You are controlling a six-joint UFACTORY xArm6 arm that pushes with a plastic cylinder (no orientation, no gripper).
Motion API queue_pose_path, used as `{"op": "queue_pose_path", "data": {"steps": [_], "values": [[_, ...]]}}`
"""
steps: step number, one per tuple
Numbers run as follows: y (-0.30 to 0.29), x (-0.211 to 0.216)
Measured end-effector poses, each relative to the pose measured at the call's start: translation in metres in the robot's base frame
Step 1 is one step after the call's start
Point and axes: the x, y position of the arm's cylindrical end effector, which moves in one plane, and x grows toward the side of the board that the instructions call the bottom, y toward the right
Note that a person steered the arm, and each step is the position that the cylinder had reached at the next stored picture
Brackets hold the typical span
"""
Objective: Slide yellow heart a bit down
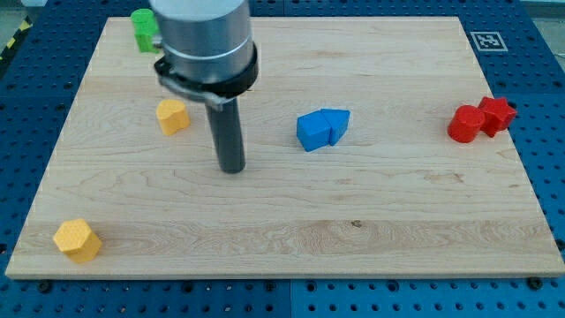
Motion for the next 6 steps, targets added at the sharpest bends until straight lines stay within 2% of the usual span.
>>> {"op": "queue_pose_path", "data": {"steps": [1,3,4,6], "values": [[0.003,-0.038],[-0.035,-0.085],[-0.055,-0.093],[-0.063,-0.062]]}}
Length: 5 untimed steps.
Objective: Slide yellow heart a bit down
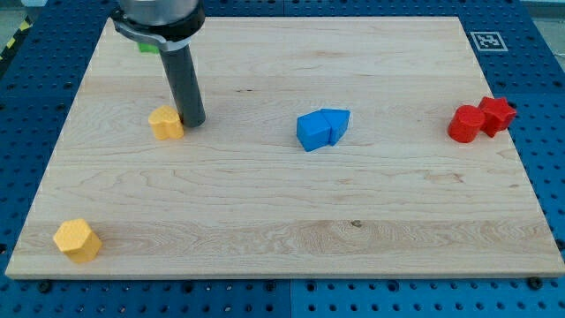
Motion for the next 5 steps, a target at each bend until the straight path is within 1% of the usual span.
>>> {"op": "queue_pose_path", "data": {"steps": [1,2,5], "values": [[-0.009,0.001],[-0.020,-0.024],[-0.031,0.002]]}}
